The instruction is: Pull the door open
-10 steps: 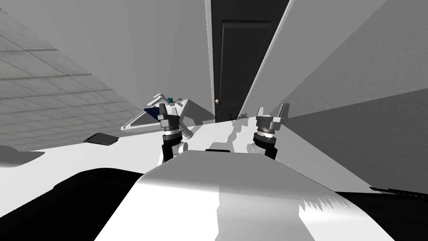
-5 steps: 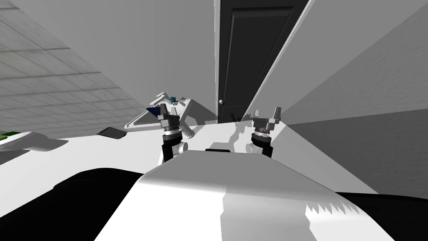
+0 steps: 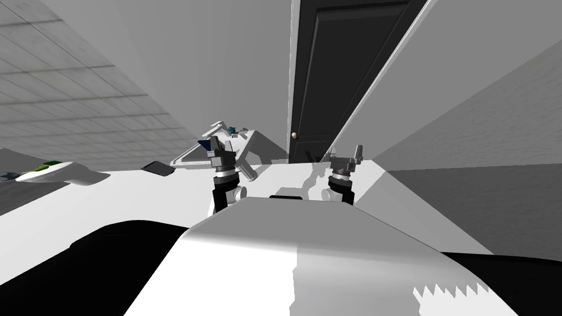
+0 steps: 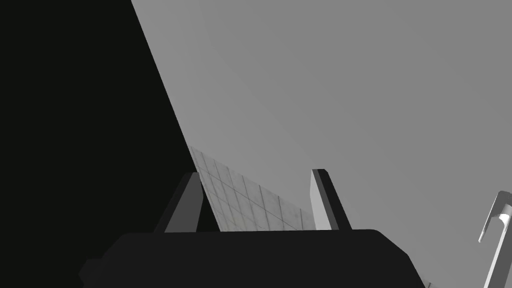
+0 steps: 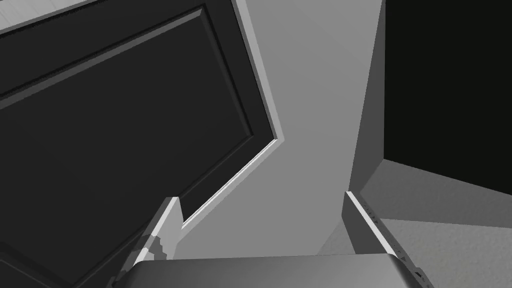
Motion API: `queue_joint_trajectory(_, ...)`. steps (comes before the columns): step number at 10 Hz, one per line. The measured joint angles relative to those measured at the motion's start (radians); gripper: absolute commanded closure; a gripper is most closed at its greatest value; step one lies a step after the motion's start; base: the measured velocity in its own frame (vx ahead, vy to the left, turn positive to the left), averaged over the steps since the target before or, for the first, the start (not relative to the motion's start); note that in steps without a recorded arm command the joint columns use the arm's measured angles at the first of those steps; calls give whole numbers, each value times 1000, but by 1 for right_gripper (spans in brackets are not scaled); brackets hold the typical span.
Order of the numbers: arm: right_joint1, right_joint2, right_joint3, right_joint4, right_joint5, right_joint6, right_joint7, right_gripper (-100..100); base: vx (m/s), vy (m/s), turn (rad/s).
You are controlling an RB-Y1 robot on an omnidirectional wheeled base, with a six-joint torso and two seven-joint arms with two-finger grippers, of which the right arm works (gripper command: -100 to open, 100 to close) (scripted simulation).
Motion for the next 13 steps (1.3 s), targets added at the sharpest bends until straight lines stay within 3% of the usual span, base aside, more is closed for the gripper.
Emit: queue_joint_trajectory(13,-38,-34,0,269,-174,-56,-236,-100,97,-18,159)
